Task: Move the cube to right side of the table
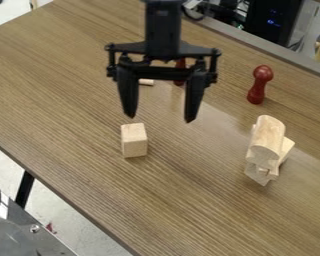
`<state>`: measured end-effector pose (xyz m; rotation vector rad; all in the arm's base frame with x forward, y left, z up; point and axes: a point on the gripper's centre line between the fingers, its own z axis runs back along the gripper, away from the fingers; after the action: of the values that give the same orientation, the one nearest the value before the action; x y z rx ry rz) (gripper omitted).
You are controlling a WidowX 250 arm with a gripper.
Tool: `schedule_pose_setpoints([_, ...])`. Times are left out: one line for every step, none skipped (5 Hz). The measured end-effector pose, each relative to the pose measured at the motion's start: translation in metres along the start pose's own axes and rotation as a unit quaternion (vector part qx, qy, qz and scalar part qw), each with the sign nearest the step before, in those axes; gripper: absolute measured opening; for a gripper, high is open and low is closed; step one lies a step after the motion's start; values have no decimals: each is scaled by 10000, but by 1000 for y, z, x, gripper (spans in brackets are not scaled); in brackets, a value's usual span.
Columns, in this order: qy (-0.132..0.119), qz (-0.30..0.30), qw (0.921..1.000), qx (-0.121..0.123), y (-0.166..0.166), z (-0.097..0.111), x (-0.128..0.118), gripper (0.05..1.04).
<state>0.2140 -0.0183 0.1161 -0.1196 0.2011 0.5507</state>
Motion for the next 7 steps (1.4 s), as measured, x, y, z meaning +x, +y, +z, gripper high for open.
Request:
schedule_pose_setpoints([-88,157,9998,22,9,-10,5,999])
schedule_pose_setpoints([-125,205,9997,67,9,-24,14,999])
schedule_pose_setpoints([-18,307,9994,167,13,-37,23,999])
schedule_pose_setpoints([-30,401,9989,229,19,-47,31,999])
schedule_pose_setpoints([-20,438,9985,316,26,-53,35,999])
schedule_pose_setpoints([8,497,9982,326,30,-55,36,999])
schedule_pose_setpoints([54,527,9980,343,32,-63,40,999])
